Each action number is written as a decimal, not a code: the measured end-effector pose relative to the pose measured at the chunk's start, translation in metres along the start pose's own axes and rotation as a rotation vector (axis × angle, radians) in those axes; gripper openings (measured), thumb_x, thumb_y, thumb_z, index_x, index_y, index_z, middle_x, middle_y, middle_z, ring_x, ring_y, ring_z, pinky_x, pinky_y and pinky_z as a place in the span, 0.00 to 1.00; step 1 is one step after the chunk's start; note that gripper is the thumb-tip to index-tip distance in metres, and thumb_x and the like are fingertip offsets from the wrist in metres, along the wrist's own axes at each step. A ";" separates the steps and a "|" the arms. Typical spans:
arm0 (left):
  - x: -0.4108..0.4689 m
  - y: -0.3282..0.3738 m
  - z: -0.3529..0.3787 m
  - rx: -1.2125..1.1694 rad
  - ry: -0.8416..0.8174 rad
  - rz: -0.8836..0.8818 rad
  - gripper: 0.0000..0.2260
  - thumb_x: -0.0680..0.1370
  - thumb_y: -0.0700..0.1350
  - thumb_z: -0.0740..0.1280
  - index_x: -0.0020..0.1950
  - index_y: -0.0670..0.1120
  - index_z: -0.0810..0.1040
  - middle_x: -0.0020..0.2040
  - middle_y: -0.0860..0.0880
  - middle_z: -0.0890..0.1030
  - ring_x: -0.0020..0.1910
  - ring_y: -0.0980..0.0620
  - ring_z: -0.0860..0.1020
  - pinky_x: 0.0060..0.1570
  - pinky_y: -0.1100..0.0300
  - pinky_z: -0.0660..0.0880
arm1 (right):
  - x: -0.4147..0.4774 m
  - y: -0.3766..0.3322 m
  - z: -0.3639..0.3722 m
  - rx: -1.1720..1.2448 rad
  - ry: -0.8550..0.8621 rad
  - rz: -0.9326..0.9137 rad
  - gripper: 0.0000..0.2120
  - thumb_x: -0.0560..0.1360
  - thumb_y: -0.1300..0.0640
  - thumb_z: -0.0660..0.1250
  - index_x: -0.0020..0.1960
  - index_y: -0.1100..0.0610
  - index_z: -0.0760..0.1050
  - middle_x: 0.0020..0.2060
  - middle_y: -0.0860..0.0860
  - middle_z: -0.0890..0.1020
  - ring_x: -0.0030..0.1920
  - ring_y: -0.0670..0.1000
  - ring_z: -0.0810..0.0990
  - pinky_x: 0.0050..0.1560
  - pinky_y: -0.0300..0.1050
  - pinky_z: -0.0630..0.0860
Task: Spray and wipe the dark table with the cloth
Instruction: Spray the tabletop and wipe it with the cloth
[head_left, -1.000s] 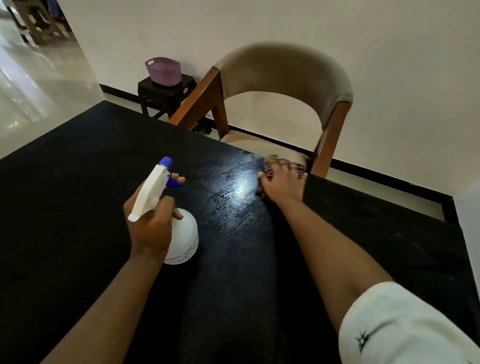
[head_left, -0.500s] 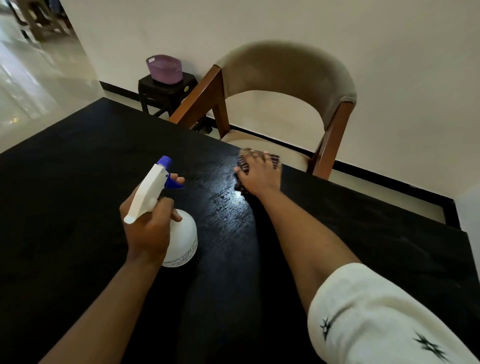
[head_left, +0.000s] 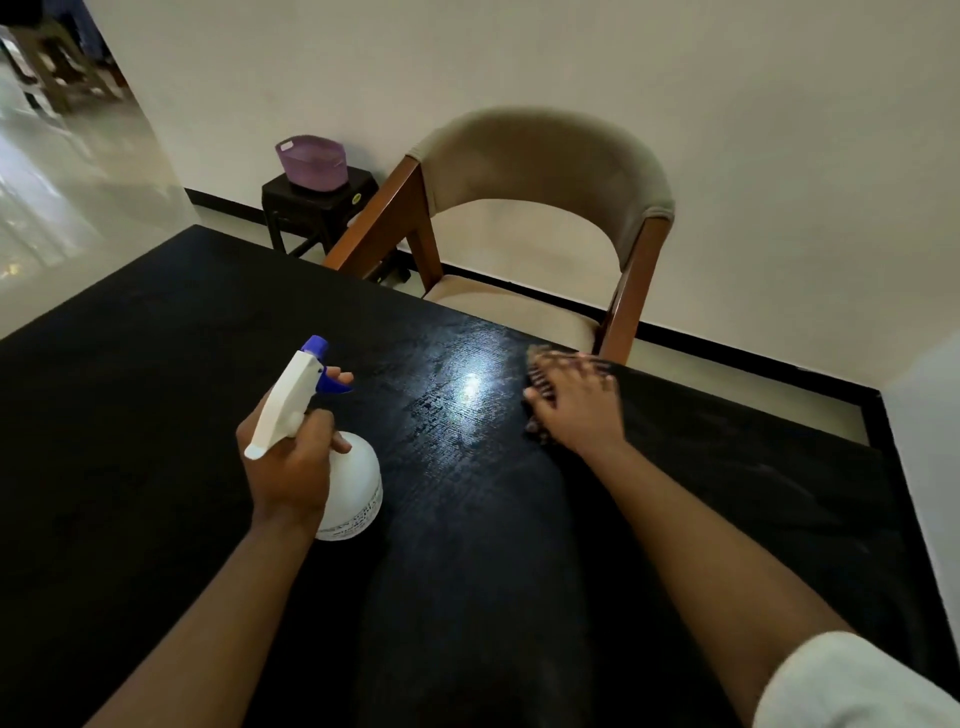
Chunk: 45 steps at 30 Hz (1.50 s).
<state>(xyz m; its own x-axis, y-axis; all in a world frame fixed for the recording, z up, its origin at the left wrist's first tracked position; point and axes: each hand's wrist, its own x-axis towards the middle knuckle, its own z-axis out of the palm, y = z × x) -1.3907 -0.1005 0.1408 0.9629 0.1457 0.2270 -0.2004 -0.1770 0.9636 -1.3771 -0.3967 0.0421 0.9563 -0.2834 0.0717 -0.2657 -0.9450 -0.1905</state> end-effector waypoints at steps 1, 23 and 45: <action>0.000 0.000 0.000 0.007 0.000 -0.006 0.18 0.67 0.41 0.61 0.55 0.38 0.76 0.36 0.47 0.76 0.37 0.67 0.78 0.33 0.79 0.71 | 0.001 0.015 -0.003 0.025 0.029 0.123 0.29 0.77 0.36 0.51 0.74 0.46 0.59 0.74 0.51 0.65 0.75 0.56 0.56 0.72 0.65 0.54; -0.008 0.019 0.007 0.114 0.054 -0.212 0.18 0.76 0.34 0.60 0.65 0.39 0.70 0.37 0.49 0.74 0.37 0.64 0.78 0.53 0.61 0.69 | 0.004 0.016 -0.021 0.163 0.030 0.091 0.17 0.77 0.60 0.61 0.66 0.54 0.70 0.63 0.57 0.76 0.63 0.57 0.71 0.64 0.51 0.68; -0.367 0.163 -0.206 0.300 -0.370 -0.854 0.23 0.75 0.33 0.66 0.69 0.41 0.67 0.43 0.43 0.76 0.39 0.46 0.75 0.38 0.55 0.73 | -0.401 -0.039 -0.131 2.204 -0.100 0.709 0.40 0.56 0.55 0.81 0.66 0.58 0.73 0.60 0.61 0.79 0.56 0.59 0.80 0.59 0.54 0.77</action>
<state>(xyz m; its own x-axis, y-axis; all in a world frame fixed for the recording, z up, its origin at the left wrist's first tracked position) -1.8141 0.0179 0.2439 0.7690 0.0338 -0.6383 0.5953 -0.4016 0.6959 -1.7659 -0.2678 0.1487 0.8251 -0.3001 -0.4786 -0.0185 0.8323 -0.5540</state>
